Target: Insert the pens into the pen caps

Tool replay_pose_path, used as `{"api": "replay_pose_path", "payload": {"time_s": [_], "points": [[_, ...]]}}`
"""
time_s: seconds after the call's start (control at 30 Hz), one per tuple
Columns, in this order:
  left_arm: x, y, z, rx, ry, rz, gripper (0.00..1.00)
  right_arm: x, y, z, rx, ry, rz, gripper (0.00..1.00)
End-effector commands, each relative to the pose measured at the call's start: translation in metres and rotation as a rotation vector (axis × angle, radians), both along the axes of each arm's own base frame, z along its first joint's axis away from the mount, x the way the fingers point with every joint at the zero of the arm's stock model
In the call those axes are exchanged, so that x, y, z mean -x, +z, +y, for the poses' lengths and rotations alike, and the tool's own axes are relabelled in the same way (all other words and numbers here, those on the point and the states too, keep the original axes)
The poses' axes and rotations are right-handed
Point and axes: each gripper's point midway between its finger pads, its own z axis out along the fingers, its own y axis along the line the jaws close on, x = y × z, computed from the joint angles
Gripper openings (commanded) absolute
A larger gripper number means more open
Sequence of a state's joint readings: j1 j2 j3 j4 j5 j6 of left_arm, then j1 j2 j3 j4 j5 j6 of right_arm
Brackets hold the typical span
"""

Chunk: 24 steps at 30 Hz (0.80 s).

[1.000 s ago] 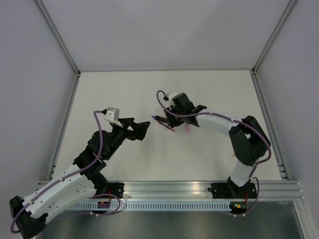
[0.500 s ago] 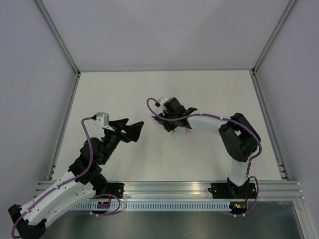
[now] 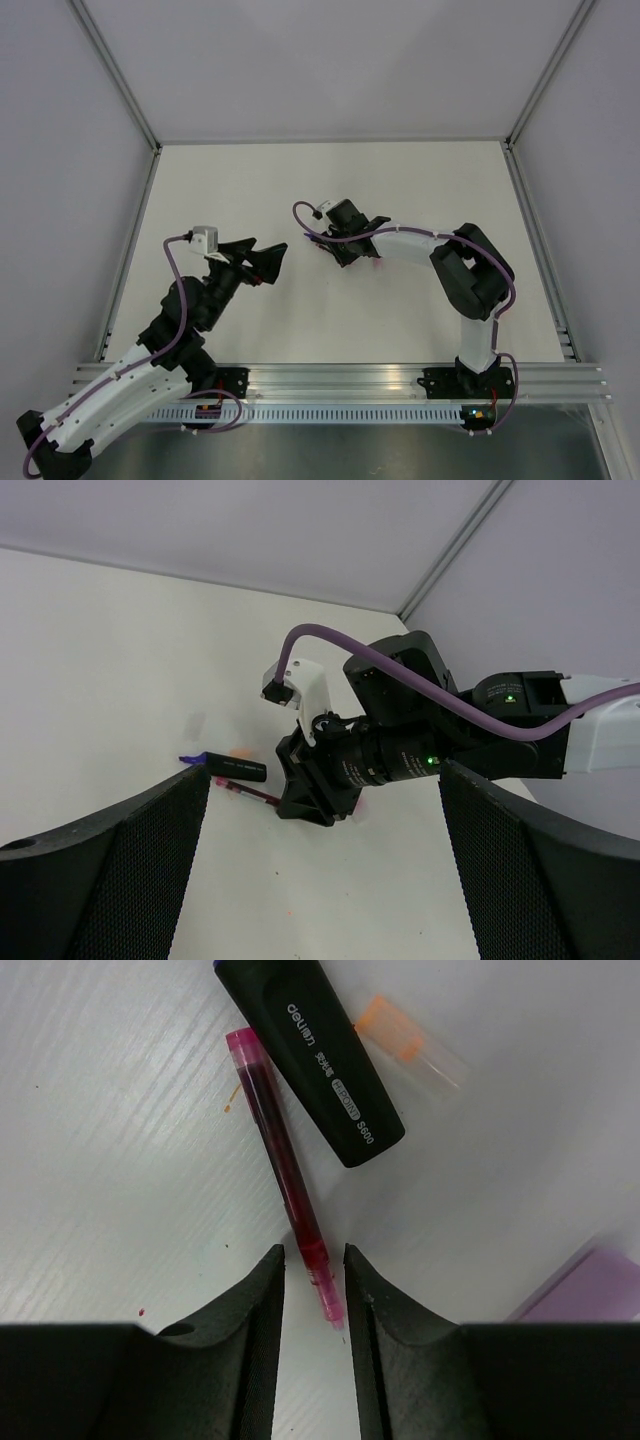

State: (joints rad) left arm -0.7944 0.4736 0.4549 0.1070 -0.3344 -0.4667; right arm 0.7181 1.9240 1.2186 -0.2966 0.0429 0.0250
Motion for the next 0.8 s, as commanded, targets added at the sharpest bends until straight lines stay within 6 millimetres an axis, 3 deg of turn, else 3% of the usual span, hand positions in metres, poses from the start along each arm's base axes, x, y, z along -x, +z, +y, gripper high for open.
{"api": "replay_pose_path", "payload": {"time_s": [0.0, 0.2, 0.5, 0.6, 0.63, 0.67, 0.77], "points": [[0.001, 0.014, 0.006, 0.044, 0.023, -0.027, 1.00, -0.001, 0.005, -0.001, 0.007, -0.024, -0.001, 0.36], [0.007, 0.022, 0.021, 0.083, 0.063, -0.056, 1.00, 0.014, 0.000, -0.007, 0.013, -0.044, 0.019, 0.33], [0.022, 0.048, 0.027, 0.107, 0.023, -0.039, 1.00, 0.037, -0.001, -0.015, -0.006, -0.072, 0.041, 0.00], [0.033, 0.055, 0.021, 0.052, -0.047, -0.046, 1.00, 0.049, 0.007, -0.012, -0.069, -0.065, 0.052, 0.00], [0.038, 0.064, 0.020, 0.046, -0.075, -0.047, 1.00, 0.050, 0.020, -0.009, -0.105, -0.061, 0.037, 0.00], [0.040, 0.051, 0.017, -0.006, -0.093, -0.001, 1.00, 0.055, 0.022, -0.011, -0.118, -0.062, 0.041, 0.00], [0.057, 0.047, 0.001, -0.081, -0.229, 0.019, 1.00, 0.067, 0.042, -0.007, -0.195, -0.037, 0.050, 0.00]]}}
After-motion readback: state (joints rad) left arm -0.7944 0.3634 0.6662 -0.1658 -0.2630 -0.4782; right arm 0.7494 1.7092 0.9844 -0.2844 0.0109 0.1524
